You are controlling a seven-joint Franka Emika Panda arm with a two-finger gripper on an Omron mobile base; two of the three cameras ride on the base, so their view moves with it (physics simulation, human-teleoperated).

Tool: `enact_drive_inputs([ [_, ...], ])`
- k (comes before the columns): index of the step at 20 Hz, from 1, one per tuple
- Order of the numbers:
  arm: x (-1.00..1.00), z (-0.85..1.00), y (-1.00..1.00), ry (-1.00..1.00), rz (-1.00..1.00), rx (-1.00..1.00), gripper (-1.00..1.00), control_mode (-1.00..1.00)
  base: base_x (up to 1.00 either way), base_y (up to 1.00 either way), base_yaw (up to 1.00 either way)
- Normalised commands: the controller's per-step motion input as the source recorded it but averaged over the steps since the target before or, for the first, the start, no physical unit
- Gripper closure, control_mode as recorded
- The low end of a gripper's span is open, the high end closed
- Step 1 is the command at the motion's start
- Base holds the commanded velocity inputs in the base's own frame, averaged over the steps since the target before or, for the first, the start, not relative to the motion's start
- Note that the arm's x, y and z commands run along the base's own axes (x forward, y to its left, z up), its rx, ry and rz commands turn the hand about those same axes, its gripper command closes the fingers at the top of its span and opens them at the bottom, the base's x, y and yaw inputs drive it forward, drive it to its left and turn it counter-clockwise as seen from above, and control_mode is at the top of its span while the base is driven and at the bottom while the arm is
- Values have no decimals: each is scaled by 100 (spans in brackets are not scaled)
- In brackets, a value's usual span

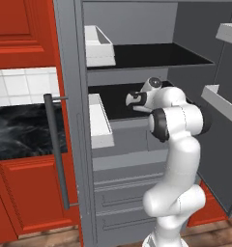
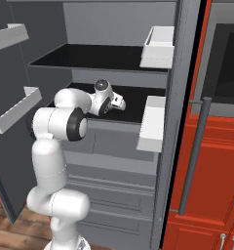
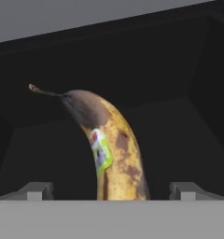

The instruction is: Retrieve the apple and banana from the fridge and place them into the bowl on the dining table.

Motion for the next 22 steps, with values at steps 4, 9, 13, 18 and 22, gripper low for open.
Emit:
enact_drive_inputs([
  [4, 3, -51, 0, 0, 0, 0, 100, -100, 0, 0, 0],
  [9, -8, -53, 6, 0, 0, 0, 100, -100, 0, 0, 0],
  [13, -41, -2, 9, 0, 0, 0, 100, -100, 0, 0, 0],
  [18, -88, 22, 1, 0, 1, 0, 100, -100, 0, 0, 0],
  [22, -100, 37, 12, 0, 10, 0, 100, -100, 0, 0, 0],
])
